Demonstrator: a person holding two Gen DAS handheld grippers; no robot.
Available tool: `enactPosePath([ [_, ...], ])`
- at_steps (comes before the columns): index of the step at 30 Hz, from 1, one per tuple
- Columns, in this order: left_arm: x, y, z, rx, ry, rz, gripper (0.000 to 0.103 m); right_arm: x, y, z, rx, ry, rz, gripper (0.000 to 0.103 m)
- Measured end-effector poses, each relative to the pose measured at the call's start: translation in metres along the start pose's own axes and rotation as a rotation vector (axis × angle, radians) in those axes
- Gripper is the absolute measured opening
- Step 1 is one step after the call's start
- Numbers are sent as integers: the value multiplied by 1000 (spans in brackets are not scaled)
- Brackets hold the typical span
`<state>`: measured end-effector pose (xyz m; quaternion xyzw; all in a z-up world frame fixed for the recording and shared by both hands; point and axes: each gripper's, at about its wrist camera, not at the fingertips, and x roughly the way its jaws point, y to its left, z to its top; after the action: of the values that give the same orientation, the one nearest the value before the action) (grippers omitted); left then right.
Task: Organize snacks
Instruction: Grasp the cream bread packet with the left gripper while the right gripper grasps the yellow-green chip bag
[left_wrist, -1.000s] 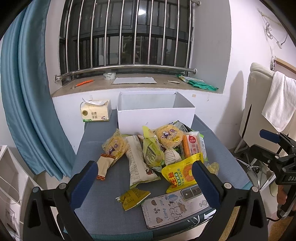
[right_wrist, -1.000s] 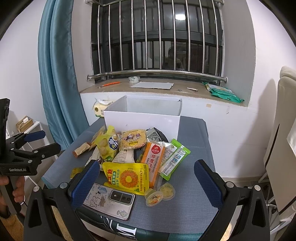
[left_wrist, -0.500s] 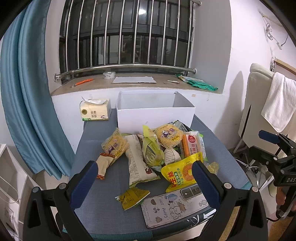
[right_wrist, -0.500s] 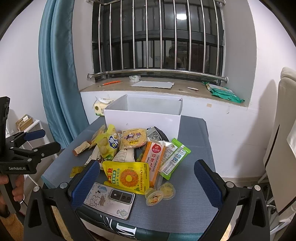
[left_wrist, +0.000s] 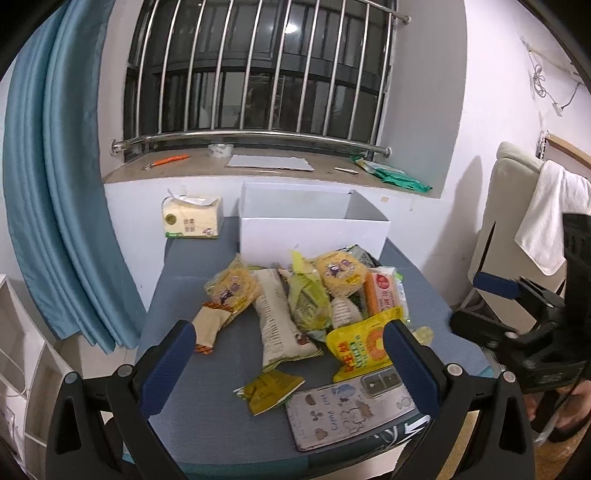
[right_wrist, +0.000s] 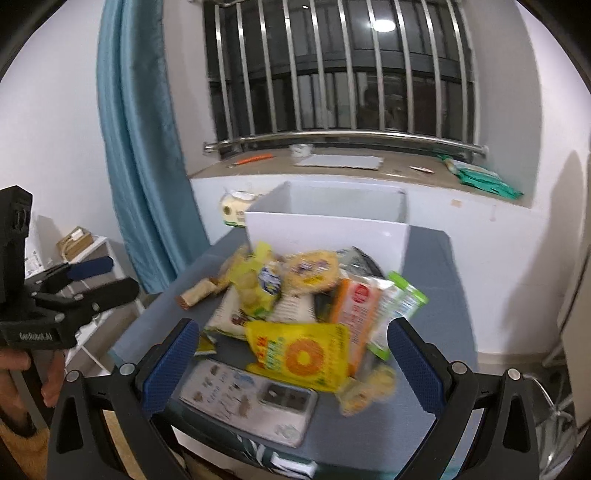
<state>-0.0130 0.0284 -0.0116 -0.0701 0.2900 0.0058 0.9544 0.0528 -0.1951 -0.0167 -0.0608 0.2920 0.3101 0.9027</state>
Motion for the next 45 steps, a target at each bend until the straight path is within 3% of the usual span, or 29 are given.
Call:
enactPosePath([
  [7,-5,25,-13,-18,-21,84,103,84,34,11,-102,94,31,103],
  [11,-8,44,-19,-45,-48,137,103,127,32,18,-73,128,22,103],
  [18,-3,66,-29,-73,-81,192,103,166,27,24,-14,181,49,101],
  [21,6,73,-34,-90,-42,201,103,182,25,20,7,214,49,89],
  [22,7,73,-34,-96,-35,195,103,187,25,18,7,230,49,76],
  [23,9,74,-35,-95,-26,196,103,194,24,15,1,262,31,48],
  [24,11,73,-34,-89,-17,205,103,195,23,13,-2,272,16,40],
  [28,18,72,-35,-72,1,199,103,183,10,16,38,239,68,36],
  [34,48,71,-29,-33,78,139,103,127,-3,33,85,105,120,36],
  [39,95,73,-22,82,164,142,103,68,-13,33,113,-15,146,36],
  [45,159,95,-16,116,308,109,101,13,-34,18,167,-86,134,36],
])
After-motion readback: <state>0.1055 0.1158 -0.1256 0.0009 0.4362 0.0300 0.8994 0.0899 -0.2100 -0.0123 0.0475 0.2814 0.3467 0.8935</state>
